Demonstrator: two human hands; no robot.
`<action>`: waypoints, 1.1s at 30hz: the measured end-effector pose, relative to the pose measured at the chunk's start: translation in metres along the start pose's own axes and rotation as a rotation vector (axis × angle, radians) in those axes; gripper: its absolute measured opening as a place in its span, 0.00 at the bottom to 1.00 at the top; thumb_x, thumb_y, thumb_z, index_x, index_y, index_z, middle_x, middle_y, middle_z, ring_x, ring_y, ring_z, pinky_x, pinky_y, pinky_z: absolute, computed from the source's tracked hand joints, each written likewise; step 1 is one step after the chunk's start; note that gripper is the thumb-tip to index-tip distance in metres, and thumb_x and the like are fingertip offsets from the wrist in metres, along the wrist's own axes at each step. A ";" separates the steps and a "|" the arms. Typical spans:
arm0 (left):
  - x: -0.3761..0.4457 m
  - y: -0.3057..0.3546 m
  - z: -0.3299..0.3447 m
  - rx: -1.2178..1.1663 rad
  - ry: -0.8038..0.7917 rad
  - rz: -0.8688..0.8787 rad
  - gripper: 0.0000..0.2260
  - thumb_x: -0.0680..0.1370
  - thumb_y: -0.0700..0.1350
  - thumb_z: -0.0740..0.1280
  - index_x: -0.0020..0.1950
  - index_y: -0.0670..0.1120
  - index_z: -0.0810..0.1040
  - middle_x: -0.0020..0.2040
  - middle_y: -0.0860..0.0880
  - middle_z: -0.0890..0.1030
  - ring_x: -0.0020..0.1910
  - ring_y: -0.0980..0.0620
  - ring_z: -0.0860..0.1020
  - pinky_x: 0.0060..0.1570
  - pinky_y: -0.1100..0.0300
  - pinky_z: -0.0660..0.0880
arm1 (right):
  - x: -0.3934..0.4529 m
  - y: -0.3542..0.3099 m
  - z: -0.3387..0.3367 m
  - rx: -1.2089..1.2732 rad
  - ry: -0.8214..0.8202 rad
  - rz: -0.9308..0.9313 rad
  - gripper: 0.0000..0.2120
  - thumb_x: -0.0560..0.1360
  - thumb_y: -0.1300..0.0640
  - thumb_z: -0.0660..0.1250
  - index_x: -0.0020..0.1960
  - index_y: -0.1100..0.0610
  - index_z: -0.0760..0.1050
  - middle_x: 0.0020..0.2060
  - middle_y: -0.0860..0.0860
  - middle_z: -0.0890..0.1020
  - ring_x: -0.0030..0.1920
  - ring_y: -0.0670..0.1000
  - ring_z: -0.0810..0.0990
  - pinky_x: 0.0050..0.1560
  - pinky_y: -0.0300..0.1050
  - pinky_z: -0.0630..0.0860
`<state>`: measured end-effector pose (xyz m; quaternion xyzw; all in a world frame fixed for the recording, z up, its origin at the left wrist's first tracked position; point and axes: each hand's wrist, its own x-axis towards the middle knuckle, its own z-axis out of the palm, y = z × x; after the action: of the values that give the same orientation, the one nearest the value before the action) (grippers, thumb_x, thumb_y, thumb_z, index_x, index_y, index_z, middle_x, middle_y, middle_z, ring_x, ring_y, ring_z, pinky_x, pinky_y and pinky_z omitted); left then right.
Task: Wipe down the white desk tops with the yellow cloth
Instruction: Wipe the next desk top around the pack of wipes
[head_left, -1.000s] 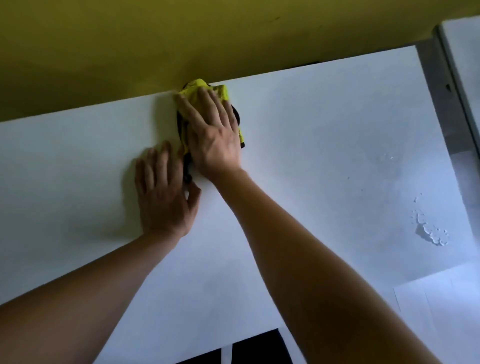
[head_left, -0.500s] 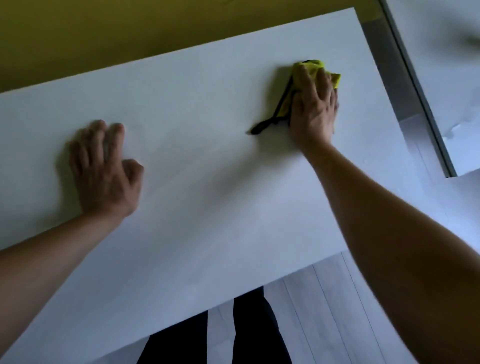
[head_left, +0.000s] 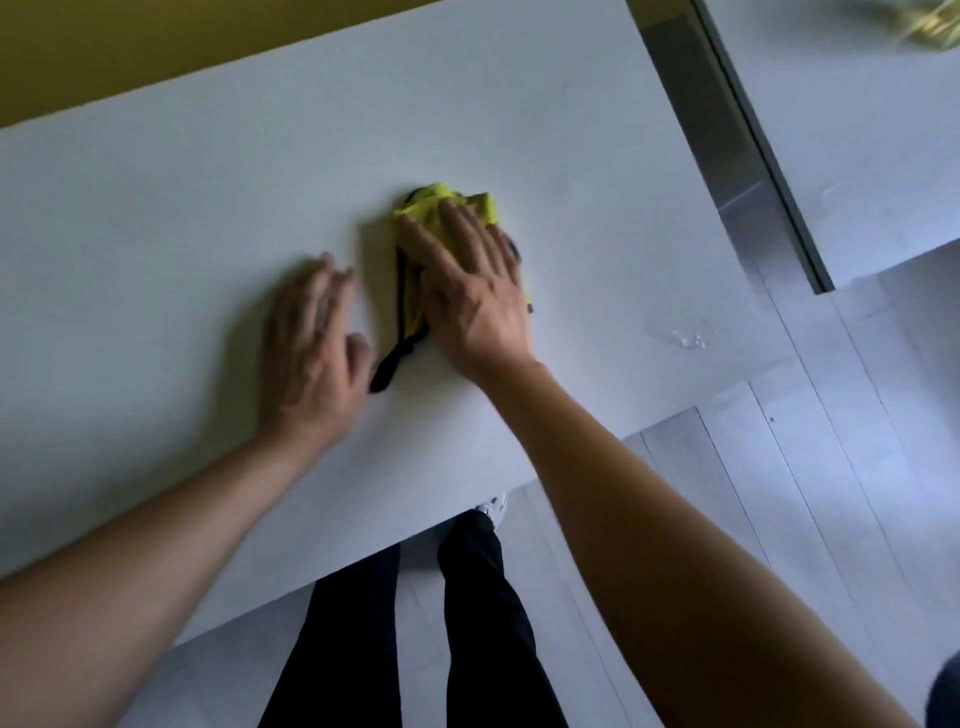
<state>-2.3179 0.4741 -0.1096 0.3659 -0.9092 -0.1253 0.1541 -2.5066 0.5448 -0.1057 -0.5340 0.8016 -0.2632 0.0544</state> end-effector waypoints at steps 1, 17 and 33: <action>-0.004 0.021 0.009 -0.014 -0.037 0.042 0.26 0.80 0.42 0.60 0.79 0.40 0.69 0.79 0.38 0.68 0.78 0.35 0.66 0.78 0.41 0.61 | -0.004 0.020 -0.011 -0.007 0.024 0.053 0.26 0.78 0.54 0.61 0.76 0.49 0.70 0.77 0.59 0.68 0.78 0.59 0.62 0.77 0.57 0.58; -0.004 0.080 0.043 0.087 -0.042 0.079 0.27 0.80 0.47 0.58 0.81 0.48 0.68 0.81 0.41 0.66 0.79 0.35 0.64 0.80 0.38 0.54 | -0.132 0.015 -0.040 0.044 0.009 0.102 0.23 0.82 0.53 0.62 0.77 0.50 0.69 0.77 0.59 0.67 0.80 0.59 0.60 0.78 0.60 0.57; -0.005 0.086 0.045 0.106 -0.027 0.043 0.28 0.79 0.43 0.58 0.81 0.46 0.68 0.81 0.41 0.66 0.80 0.38 0.63 0.81 0.41 0.53 | -0.107 0.165 -0.107 -0.159 0.344 0.713 0.26 0.81 0.55 0.56 0.79 0.49 0.65 0.78 0.59 0.64 0.77 0.61 0.63 0.75 0.60 0.59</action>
<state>-2.3847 0.5429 -0.1226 0.3520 -0.9243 -0.0784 0.1250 -2.6367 0.7265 -0.1141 -0.1731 0.9519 -0.2505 -0.0342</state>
